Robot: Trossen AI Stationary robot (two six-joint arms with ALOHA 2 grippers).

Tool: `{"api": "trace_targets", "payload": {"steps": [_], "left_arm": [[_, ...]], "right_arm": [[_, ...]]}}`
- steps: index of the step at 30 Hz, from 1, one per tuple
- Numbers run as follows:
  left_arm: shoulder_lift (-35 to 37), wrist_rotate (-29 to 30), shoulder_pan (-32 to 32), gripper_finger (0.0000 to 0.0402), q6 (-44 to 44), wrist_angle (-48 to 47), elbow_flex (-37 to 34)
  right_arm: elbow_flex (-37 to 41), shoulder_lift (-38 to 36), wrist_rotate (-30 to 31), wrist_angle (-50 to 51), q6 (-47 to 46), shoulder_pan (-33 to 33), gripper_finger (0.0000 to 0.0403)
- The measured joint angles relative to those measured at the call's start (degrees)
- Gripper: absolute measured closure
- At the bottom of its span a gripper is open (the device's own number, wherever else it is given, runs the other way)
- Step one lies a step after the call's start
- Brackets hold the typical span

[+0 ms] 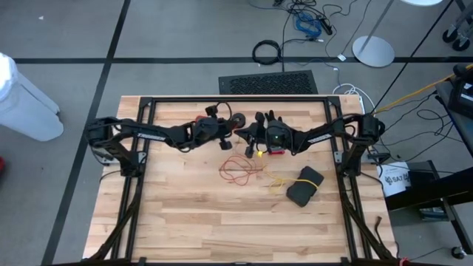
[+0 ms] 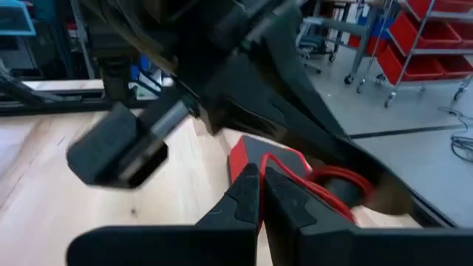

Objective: Coil cords
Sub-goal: Coil the red wire onto spool

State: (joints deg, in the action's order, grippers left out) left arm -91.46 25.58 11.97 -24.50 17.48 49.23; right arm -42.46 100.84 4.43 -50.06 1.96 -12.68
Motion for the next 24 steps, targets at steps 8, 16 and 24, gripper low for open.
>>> {"api": "trace_targets", "payload": {"steps": [8, 16, 24], "left_arm": [[-3.92, 2.18, -0.15, 0.0401, 2.82, 12.87, 0.0], [-4.59, 3.98, -0.09, 0.0401, 7.79, 22.28, 0.0], [-4.59, -1.14, 0.3, 0.0401, 16.09, 28.79, 0.0]], "right_arm": [[0.0, -0.02, 5.08, -2.91, 2.58, 1.55, 0.0403], [0.0, -0.02, 17.06, -5.52, 10.76, 4.7, 0.0403], [0.0, -0.02, 22.77, -7.48, 16.95, 6.06, 0.0403]]}}
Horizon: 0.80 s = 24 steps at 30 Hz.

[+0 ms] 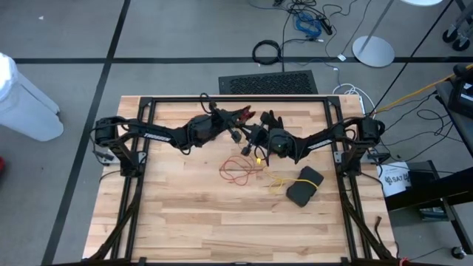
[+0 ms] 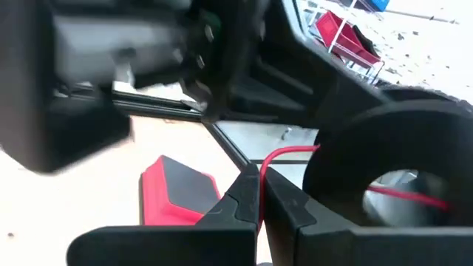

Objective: Coil cords
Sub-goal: Coil the red wire onto spool

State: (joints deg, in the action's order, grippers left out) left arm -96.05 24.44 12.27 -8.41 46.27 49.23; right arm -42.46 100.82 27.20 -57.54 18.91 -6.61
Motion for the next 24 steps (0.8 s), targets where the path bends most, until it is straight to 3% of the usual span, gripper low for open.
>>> {"api": "trace_targets", "payload": {"steps": [13, 17, 24], "left_arm": [[0.17, -11.69, 2.75, 0.0401, 9.6, 0.83, 0.0], [1.85, -14.52, 3.41, 0.0401, 10.18, -2.26, 0.0], [5.97, -23.57, 4.48, 0.0401, 11.85, -12.4, -0.02]], "right_arm": [[1.18, 0.0, 4.3, 0.82, 3.61, 0.11, 0.0403], [2.95, -0.02, 7.51, 0.73, 4.75, 0.09, 0.0403], [5.29, -0.04, 7.46, -0.69, 4.78, -0.89, 0.0403]]}}
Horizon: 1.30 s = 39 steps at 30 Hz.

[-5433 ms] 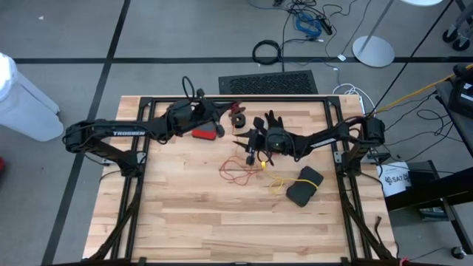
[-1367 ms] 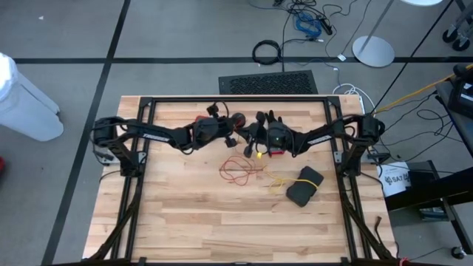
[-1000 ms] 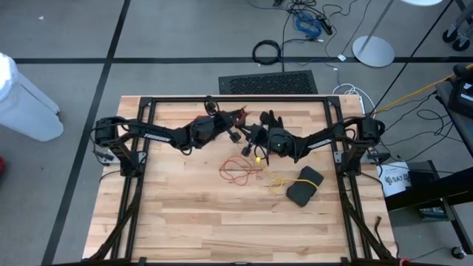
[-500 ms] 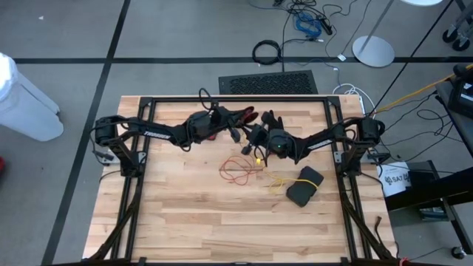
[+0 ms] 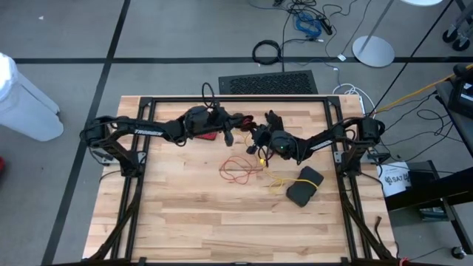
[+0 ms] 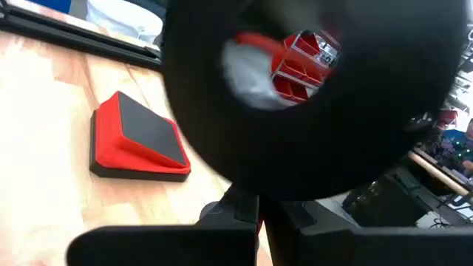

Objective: Coil cords
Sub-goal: Coil the red wire onto spool

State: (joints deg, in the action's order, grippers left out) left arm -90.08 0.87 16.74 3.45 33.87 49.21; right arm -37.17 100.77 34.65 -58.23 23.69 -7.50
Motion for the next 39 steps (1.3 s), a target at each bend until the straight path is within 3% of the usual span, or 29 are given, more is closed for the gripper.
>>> {"api": "trace_targets", "payload": {"steps": [7, 15, 39], "left_arm": [[3.09, -1.48, 0.12, 0.0401, -6.75, -11.27, 0.0], [4.85, -2.08, -0.05, 0.0401, -12.86, -15.39, 0.0], [11.1, -5.56, -1.97, 0.0401, -16.37, -25.35, -0.02]], "right_arm": [[0.13, 0.0, 0.49, 0.65, 2.14, -0.27, 0.0403], [0.15, 0.02, 1.95, 3.56, 1.3, -0.8, 0.0374], [0.11, 0.02, 0.89, 9.15, -3.53, -3.01, 0.0367]]}}
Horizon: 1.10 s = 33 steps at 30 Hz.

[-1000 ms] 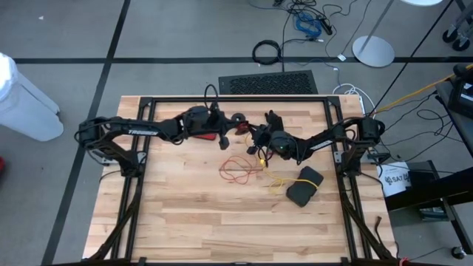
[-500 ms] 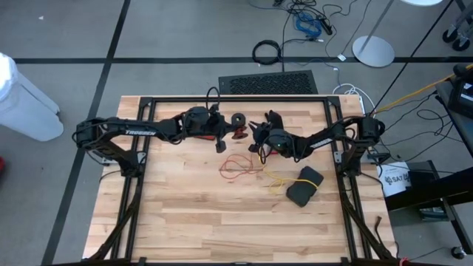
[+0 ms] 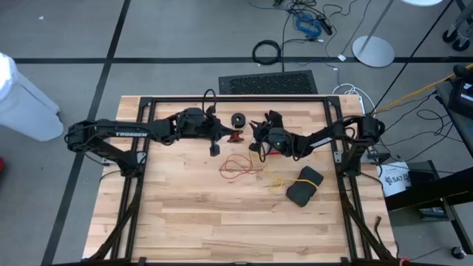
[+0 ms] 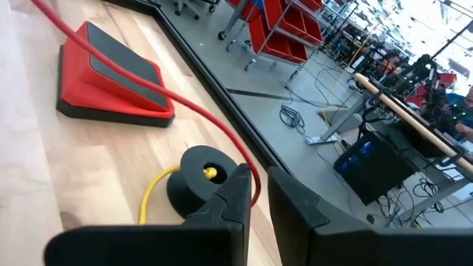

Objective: Coil cords
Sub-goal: Coil the red wire onto spool

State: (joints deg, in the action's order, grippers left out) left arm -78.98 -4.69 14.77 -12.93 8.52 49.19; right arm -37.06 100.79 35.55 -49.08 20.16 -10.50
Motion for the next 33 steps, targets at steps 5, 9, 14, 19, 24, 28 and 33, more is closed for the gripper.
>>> {"api": "trace_targets", "payload": {"steps": [5, 9, 14, 19, 24, 28, 33], "left_arm": [[0.22, -0.18, -0.98, 0.0401, -0.02, -0.4, 0.0], [0.22, -2.48, -1.48, 0.0401, -0.04, -0.65, 0.0], [0.22, -2.62, -2.1, 0.0401, -1.08, -1.87, 0.0], [0.21, -2.64, -2.17, 0.0401, -1.23, -2.35, 0.0], [0.2, -0.7, -2.19, 0.0401, -3.43, -3.87, 0.0], [0.2, 5.36, -2.17, 0.0401, -4.83, -6.29, 0.0], [0.2, 13.35, -2.17, 0.0401, -7.5, -9.14, 0.0]], "right_arm": [[0.0, 0.01, -0.04, 0.13, 0.0, -0.04, 0.0367], [0.0, 0.02, -0.04, 0.26, 0.0, -0.17, 0.0367], [0.0, 0.02, -0.09, 1.05, -1.61, -0.88, 0.0367], [0.0, 0.04, -2.64, 1.45, -3.04, -1.22, 0.038], [0.0, 0.04, -2.9, 1.27, -3.51, -1.16, 0.04], [0.0, 0.04, -4.72, 1.3, -5.1, -1.16, 0.0402], [0.0, 0.04, -5.97, 0.84, -6.03, -0.94, 0.0402]]}}
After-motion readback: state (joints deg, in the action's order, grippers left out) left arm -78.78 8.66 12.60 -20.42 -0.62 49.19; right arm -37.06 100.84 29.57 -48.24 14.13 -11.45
